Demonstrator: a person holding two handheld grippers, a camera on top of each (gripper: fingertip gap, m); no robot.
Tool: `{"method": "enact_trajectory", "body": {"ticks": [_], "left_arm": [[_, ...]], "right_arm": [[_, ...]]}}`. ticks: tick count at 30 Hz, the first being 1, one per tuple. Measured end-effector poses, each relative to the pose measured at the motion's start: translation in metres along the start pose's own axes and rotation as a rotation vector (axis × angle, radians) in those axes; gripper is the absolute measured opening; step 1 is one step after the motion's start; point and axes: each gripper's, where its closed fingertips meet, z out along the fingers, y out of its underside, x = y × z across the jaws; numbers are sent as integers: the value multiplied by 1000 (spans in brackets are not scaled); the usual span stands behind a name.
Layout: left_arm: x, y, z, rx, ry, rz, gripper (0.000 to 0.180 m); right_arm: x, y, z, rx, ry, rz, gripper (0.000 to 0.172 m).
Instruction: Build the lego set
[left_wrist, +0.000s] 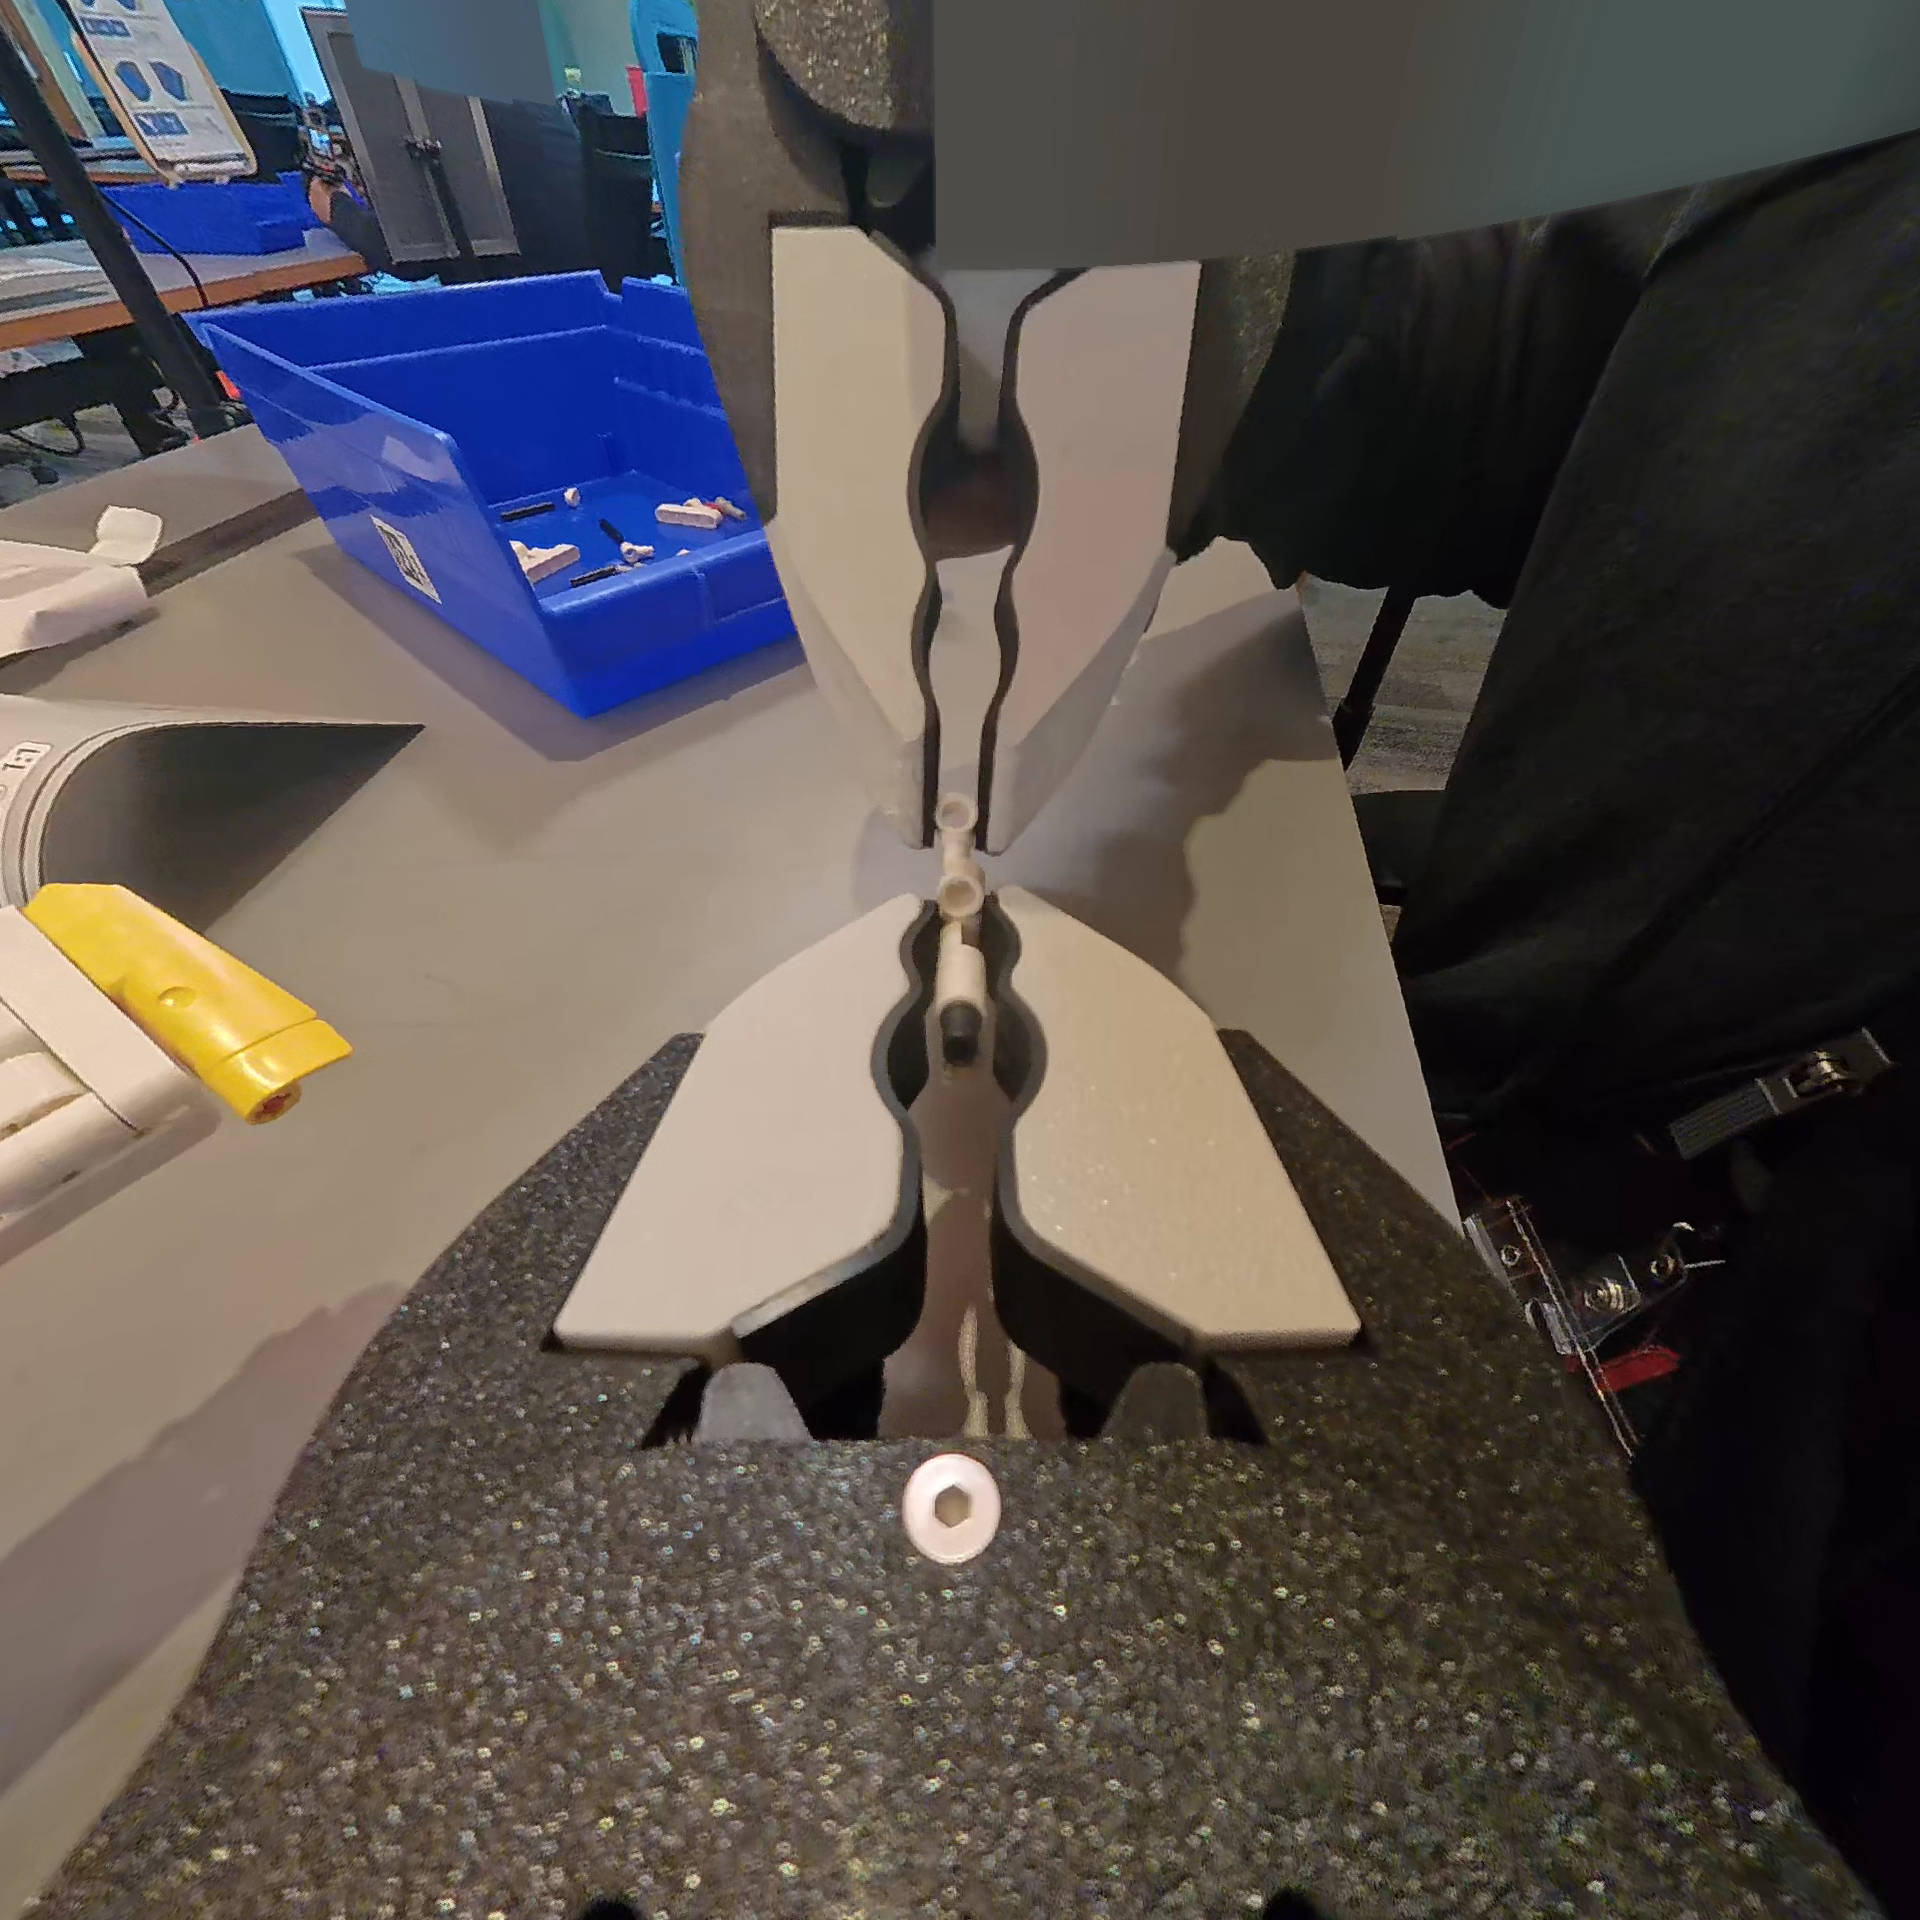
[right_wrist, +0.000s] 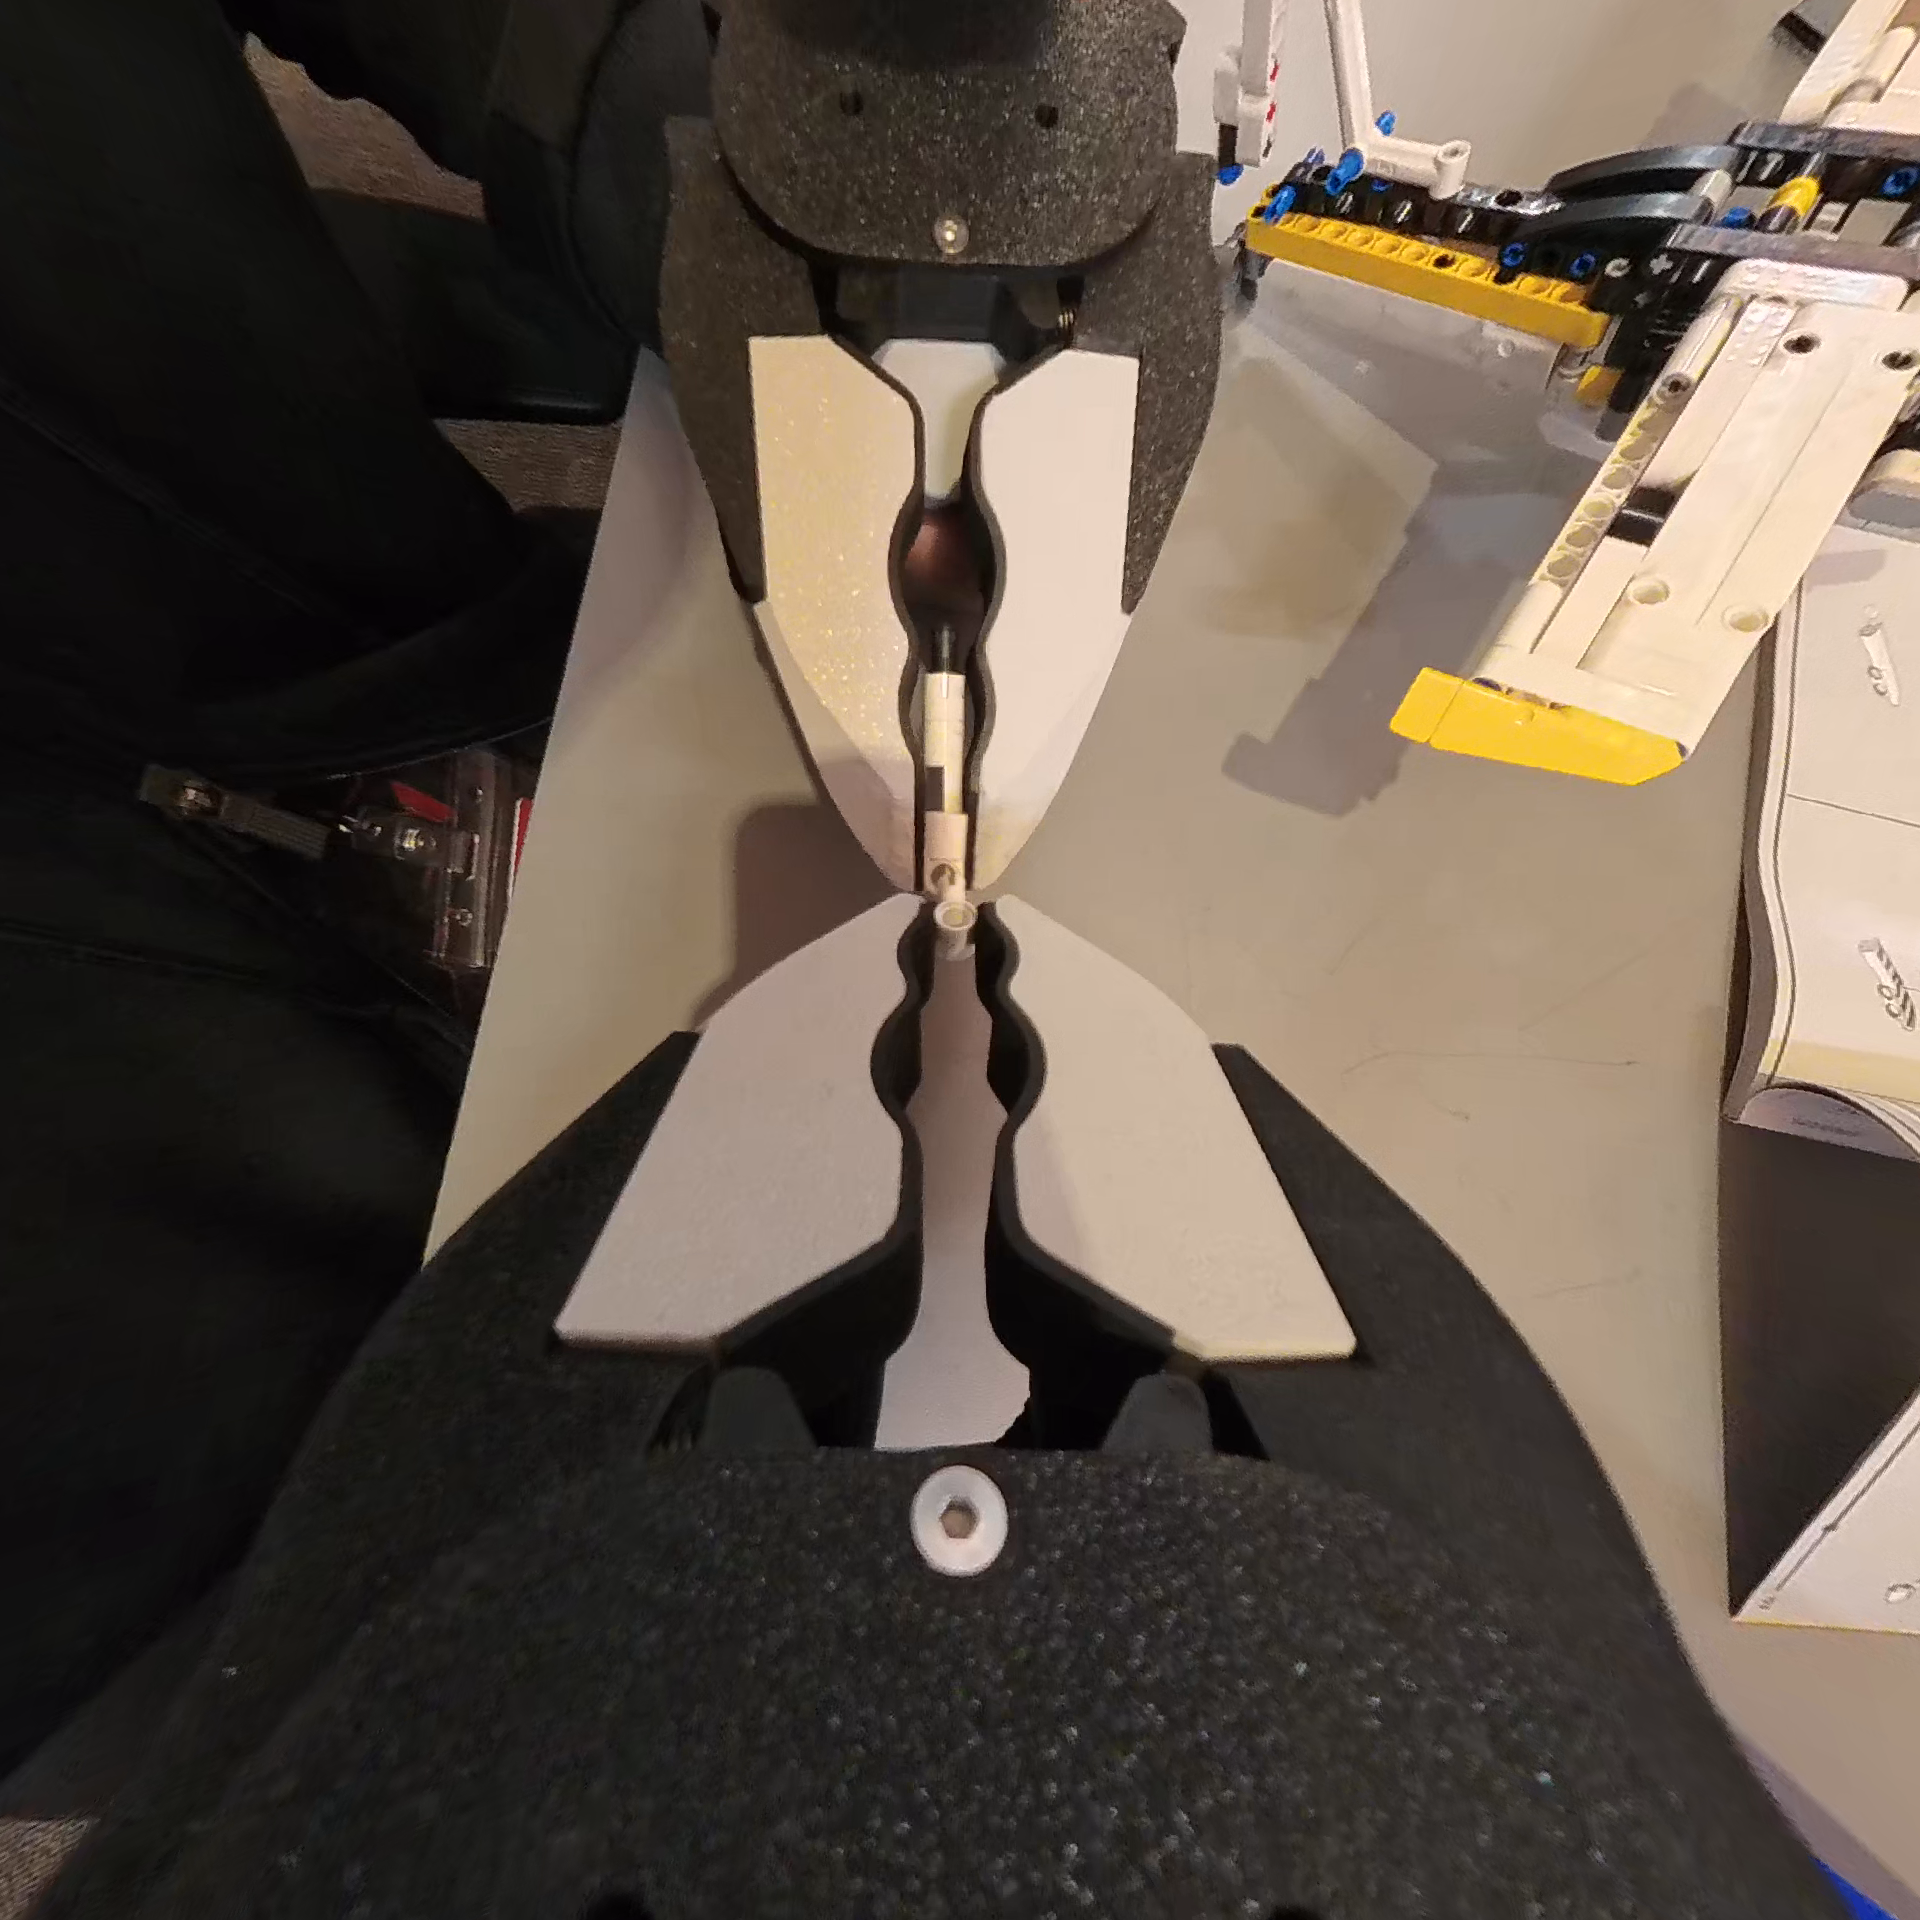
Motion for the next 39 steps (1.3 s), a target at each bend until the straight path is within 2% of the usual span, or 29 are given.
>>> {"method": "enact_trajectory", "body": {"ticks": [7, 18, 27, 39], "left_arm": [[0, 0, 0, 0, 5, -1, 7], [0, -4, -4, 35, 22, -29, 7], [1, -2, -2, 18, 15, -9, 7], [-1, -3, -3, 30, 17, -24, 7]], "right_arm": [[-2, -1, 2, -11, -13, -10, 7], [0, -8, 1, 102, -24, 38, 7], [-2, -11, 1, 97, -27, 20, 7], [0, -11, 0, 165, -30, 69, 7]]}}
